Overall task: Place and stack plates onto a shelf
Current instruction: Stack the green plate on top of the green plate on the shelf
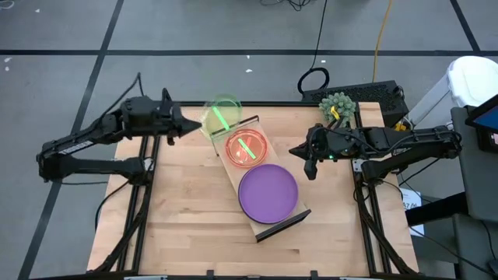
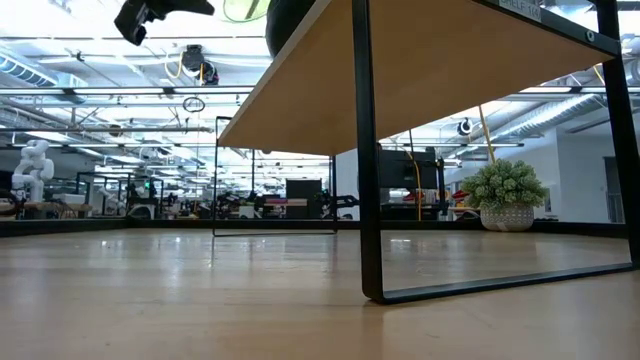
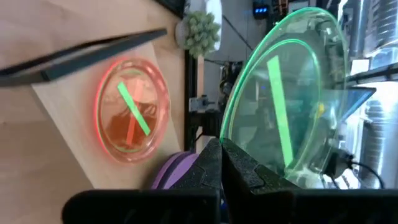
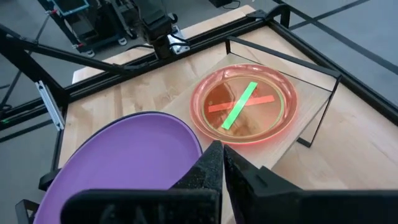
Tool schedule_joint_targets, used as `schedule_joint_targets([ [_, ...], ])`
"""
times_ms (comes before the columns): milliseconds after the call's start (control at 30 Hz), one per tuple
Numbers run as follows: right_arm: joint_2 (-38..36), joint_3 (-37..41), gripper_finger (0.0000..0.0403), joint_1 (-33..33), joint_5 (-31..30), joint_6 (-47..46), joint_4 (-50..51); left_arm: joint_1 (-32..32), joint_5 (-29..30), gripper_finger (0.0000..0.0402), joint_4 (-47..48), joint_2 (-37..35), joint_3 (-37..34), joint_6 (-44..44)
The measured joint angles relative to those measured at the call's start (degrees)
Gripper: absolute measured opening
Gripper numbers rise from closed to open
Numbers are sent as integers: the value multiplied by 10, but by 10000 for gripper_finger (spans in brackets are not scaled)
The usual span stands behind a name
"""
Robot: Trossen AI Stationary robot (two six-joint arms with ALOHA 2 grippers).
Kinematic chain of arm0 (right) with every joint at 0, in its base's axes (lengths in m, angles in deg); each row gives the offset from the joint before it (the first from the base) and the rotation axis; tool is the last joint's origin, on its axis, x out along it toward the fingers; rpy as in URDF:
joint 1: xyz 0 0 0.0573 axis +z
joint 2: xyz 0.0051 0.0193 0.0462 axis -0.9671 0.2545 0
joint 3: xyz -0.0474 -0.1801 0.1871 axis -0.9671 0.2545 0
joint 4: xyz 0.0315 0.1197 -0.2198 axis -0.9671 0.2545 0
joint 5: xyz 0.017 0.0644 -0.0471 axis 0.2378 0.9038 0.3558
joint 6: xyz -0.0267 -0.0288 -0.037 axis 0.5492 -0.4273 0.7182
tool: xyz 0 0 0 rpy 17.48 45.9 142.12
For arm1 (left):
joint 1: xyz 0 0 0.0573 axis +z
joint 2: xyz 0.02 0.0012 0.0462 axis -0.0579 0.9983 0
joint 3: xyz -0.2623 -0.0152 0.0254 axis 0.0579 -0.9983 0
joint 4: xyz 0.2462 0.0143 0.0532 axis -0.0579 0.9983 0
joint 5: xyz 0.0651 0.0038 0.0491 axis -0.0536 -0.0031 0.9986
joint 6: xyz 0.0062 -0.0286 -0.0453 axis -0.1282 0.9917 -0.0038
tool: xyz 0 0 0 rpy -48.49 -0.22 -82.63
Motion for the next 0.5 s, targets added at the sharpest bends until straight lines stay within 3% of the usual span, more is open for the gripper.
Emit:
schedule_joint_targets([
  [233, -1, 0, 0, 0, 1, 18, 0, -78, 72, 0, -11, 52, 0, 36],
  [500, -12, 0, 0, 0, 2, 52, 2, -112, 123, 0, -51, 118, 0, 51],
])
